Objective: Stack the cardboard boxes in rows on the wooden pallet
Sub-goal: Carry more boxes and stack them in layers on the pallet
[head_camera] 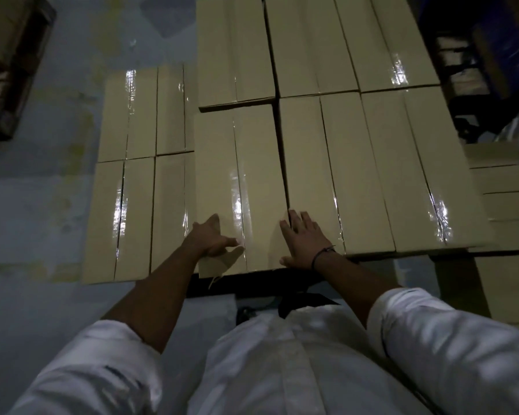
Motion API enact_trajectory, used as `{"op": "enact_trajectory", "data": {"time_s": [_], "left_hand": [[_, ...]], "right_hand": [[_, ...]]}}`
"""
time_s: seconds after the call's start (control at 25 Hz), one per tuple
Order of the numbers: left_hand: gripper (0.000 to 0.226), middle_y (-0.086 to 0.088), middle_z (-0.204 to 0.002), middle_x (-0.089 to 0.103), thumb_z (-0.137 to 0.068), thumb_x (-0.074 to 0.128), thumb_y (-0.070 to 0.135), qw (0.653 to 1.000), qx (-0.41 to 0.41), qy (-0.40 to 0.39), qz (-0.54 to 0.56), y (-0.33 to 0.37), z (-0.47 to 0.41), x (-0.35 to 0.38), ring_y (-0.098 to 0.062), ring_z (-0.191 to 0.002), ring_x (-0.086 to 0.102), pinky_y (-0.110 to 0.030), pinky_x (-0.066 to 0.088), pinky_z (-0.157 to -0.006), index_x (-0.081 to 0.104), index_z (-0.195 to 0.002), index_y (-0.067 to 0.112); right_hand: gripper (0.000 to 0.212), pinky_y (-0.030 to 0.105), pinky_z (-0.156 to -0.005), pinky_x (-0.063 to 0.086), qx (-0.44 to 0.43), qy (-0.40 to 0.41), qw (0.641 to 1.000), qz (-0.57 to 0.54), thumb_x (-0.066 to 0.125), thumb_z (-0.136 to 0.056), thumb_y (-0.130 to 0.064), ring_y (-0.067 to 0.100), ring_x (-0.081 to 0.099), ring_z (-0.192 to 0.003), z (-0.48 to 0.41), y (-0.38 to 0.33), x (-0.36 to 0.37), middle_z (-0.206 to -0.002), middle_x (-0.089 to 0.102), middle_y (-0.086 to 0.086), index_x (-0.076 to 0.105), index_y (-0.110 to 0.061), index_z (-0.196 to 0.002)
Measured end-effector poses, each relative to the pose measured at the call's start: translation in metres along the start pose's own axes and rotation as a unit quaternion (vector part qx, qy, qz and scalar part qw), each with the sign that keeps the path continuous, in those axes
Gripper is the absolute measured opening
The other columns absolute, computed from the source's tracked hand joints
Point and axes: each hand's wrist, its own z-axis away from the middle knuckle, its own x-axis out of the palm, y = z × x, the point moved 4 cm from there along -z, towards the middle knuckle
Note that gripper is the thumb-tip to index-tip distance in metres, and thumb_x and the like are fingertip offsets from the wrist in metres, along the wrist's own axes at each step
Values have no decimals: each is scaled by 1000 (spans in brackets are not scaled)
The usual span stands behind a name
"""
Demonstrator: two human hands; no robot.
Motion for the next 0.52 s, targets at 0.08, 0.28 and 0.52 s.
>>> {"op": "enact_trajectory", "data": {"time_s": [0.08,0.28,0.52], "left_hand": [[138,-24,-149,43,-38,74,88,1000,-5,2,5,-11,8,5,-37,-124,56,-41,53,-98,27,-154,30],[100,-27,-148,32,-74,84,50,997,57,8,-44,-21,29,16,-39,-138,37,-39,44,-107,33,-152,11],[139,-25,-164,-8,-61,94,44,983,109,-3,-150,-39,29,25,-45,-146,28,-47,36,-116,1,-161,22]], "right_hand": [[118,54,-121,11,5,0,1000,5,69,-75,-70,43,-8,-152,11,-4,7,-166,-15,15,3,-19,-159],[117,53,-123,14,37,-19,999,1,76,-78,-57,43,-9,-152,28,-15,16,-166,-15,16,2,-17,-160],[102,55,-117,28,61,-20,998,11,77,-84,-35,46,-1,-150,17,-18,23,-166,-7,19,9,-16,-158]]}}
